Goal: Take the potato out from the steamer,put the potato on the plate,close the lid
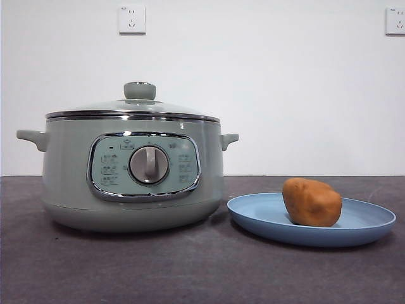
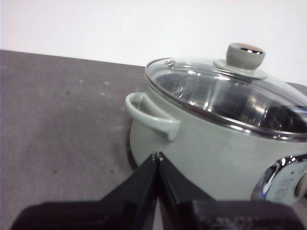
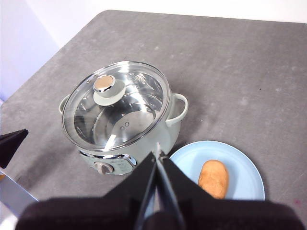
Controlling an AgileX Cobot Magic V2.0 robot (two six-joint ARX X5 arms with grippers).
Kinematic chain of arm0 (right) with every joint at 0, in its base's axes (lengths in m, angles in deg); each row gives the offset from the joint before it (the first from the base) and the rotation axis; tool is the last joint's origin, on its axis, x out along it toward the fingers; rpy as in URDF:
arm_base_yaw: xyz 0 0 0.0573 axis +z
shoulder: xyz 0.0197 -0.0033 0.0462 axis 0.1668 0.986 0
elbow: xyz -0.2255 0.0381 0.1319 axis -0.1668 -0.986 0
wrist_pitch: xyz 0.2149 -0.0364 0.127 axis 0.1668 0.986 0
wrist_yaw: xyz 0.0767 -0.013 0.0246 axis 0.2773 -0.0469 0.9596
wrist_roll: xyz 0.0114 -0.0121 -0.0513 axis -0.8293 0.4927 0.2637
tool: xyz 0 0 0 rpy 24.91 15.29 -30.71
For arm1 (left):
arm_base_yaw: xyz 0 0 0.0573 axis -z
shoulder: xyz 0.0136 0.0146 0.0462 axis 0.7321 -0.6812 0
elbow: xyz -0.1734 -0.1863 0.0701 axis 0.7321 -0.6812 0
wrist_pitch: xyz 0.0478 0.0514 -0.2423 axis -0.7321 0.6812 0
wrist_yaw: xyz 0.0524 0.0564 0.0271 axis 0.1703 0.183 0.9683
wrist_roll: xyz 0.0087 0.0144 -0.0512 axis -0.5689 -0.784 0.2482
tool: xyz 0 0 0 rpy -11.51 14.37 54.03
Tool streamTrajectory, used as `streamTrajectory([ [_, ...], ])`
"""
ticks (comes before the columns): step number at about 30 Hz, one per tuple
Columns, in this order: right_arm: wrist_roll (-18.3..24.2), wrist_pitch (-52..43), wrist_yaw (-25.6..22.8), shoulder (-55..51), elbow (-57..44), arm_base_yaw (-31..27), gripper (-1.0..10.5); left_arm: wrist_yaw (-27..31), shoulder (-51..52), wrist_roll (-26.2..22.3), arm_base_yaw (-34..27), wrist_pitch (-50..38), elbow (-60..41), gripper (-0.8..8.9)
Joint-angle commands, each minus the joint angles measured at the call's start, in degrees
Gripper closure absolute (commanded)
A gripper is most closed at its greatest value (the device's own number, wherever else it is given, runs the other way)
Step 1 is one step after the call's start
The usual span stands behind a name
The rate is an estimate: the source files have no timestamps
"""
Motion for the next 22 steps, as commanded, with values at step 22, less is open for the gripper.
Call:
streamTrajectory([
  [22,-0.35,-0.2,-0.15,-0.04,0.07,0.02,9.5,4.57,4.22,2.16,-0.13,8.07,-0.72,8.17],
])
